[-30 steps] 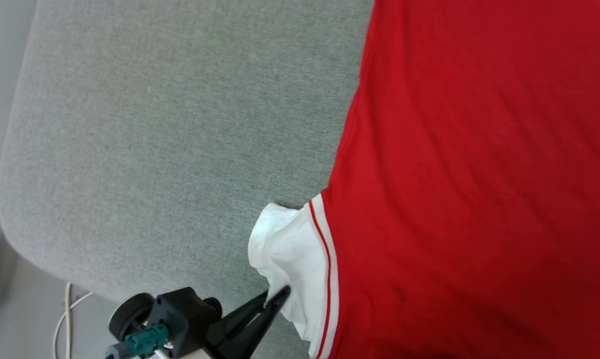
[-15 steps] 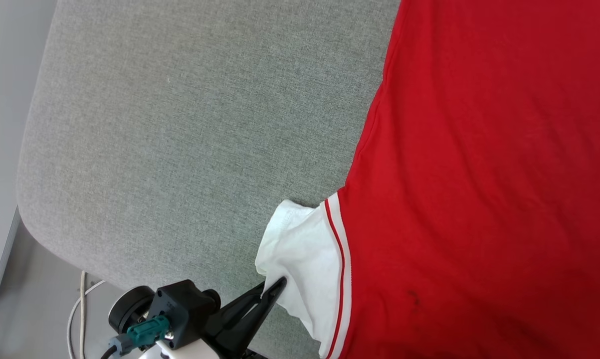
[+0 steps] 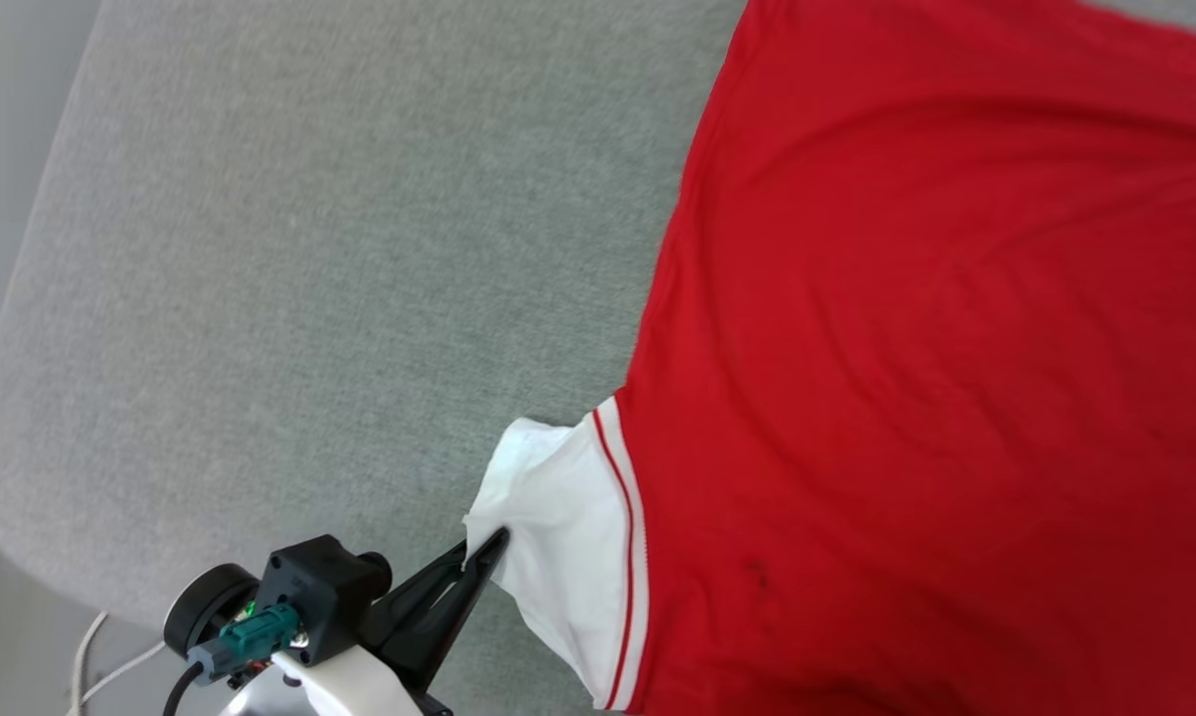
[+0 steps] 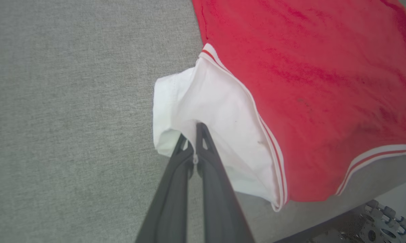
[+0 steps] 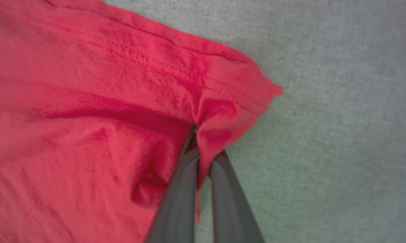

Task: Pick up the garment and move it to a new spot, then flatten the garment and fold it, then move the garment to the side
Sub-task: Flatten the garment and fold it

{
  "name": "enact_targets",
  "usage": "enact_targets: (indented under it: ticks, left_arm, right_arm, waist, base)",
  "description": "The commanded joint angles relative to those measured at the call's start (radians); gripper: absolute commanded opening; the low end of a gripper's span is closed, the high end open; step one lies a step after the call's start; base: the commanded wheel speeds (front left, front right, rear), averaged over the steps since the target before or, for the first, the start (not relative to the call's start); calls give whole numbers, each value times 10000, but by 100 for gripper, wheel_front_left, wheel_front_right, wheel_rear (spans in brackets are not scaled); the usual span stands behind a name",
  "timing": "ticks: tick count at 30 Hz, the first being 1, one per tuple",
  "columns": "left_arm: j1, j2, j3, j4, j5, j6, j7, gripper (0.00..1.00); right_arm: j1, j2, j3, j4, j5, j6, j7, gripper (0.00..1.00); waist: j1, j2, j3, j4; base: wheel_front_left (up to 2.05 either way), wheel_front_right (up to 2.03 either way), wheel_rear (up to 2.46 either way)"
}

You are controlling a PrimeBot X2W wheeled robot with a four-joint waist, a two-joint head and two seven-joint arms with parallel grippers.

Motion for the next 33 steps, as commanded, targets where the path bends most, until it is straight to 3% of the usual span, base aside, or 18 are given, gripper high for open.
enact_targets:
  ticks: [1,11,20,27,33]
  left_arm:
    - [97,-1,67,12,-8,68,-40,0]
    - [645,439,465,225,181,590,82,0]
    - [1154,409,689,466,-14,1016,64,0]
    - [1225,188,692,808,-109,1138,-160,0]
    - [1161,77,613,944,-89,1195,-259,0]
  right_arm:
    - [606,34,120,122,139,-4,6,0]
    - [3597,-53,719,-893,1792,-4,-1104,0]
    - [6663,567,318,-2610,2923,-4,-1639,0]
    - [8475,1335,-334,-3408,3008,-4,-1992,0]
    - [9374,1659,-295,-3111,2976,-4,-2330,0]
  waist:
    - [0,0,-659,-631]
    - [0,0,-2508,-2093]
    - [0,0,-3689,-3211]
    - [0,0,-4050,-3502]
    - [0,0,-4235,-3615]
  base:
    - [0,0,0]
    - [0,0,0]
    - [0,0,0]
    - [0,0,0]
    - [0,0,0]
